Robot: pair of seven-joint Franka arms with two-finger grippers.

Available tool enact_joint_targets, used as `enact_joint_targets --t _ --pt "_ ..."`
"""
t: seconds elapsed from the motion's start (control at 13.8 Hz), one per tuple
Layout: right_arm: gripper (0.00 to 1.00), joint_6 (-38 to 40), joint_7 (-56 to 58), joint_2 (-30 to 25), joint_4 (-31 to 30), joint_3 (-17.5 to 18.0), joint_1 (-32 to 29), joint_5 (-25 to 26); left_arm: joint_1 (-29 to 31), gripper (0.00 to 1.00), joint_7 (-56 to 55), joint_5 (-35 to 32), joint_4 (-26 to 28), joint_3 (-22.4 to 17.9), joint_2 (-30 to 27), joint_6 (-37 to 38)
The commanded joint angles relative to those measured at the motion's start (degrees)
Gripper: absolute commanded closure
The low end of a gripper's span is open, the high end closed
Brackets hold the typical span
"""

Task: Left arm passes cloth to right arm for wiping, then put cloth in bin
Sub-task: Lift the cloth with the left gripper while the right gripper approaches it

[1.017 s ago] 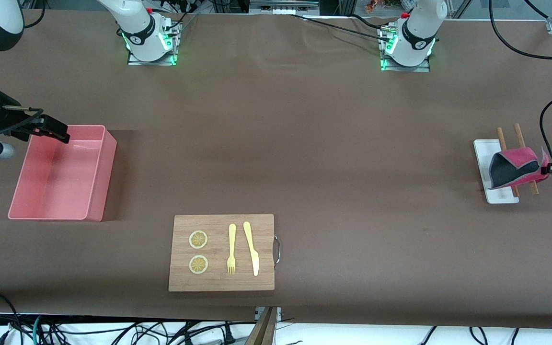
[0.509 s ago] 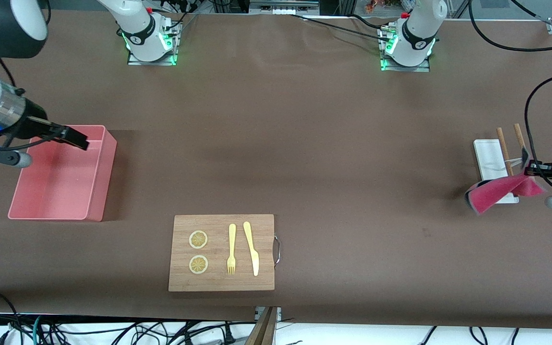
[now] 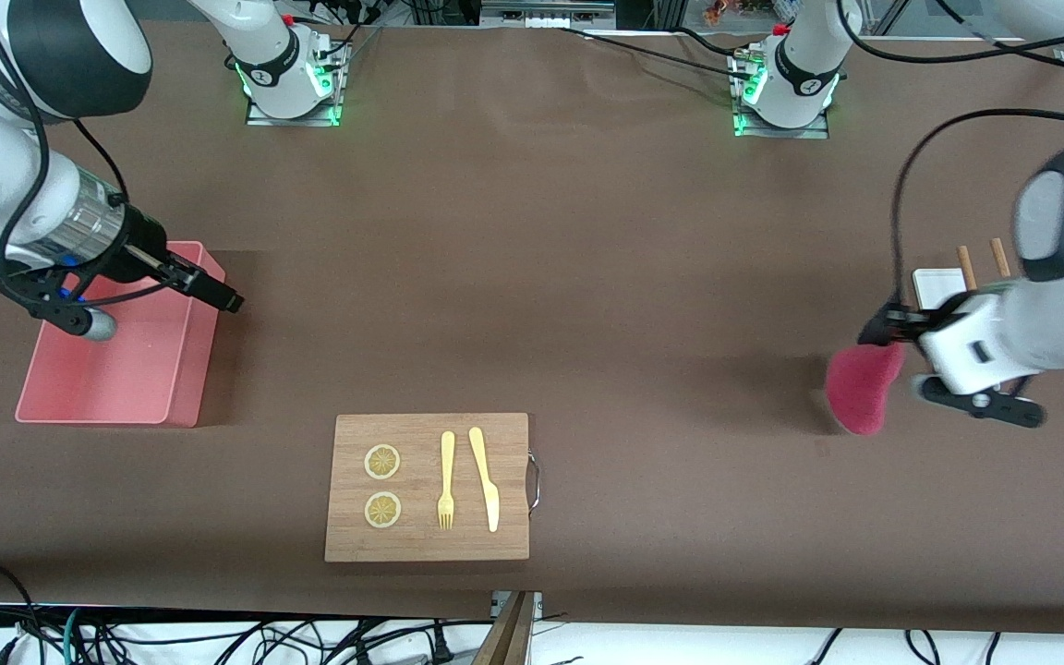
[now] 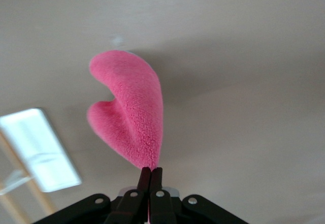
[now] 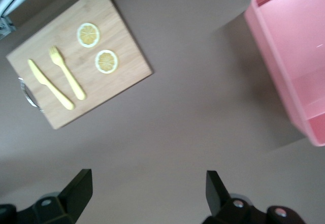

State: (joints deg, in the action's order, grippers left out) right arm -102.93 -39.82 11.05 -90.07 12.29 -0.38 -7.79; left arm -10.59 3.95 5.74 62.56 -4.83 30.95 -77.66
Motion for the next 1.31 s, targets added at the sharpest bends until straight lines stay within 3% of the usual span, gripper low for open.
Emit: enact_joint_targets --t 0.0,0.36,0.73,0.87,1.09,1.24 --pt "0.01 -3.84 -7.17 1.86 -0.37 3.08 -0.06 -1.26 -6.43 1.0 -13.56 5.23 -0.6 -0.97 0.07 -0.73" --pt "0.01 -12.1 -20.62 6.25 -0.37 6.95 2.48 -1.44 -16.29 1.0 -38.35 18.23 -0.68 -1.23 2.35 -13.45" --pt "0.01 -18.69 -29.43 10.12 -0.37 7.84 6.17 -1.44 -24.37 1.0 -57.88 30.72 -0.77 -1.23 5.78 -33.74" --pt "0.01 -20.54 -31.19 11.53 -0.37 8.19 7.05 -1.44 -27.1 1.0 -62.72 33.88 -0.68 -1.15 7.09 -41.57" --pt "0.01 -20.73 -35.05 12.94 -0.63 8.72 8.19 -1.53 -30.35 1.0 -66.61 45.73 -0.77 -0.97 9.2 -54.39" --pt "0.01 -20.38 -38.74 13.29 -1.07 9.41 8.37 -1.53 -32.73 1.0 -66.79 49.45 -0.68 -0.97 10.61 -59.34"
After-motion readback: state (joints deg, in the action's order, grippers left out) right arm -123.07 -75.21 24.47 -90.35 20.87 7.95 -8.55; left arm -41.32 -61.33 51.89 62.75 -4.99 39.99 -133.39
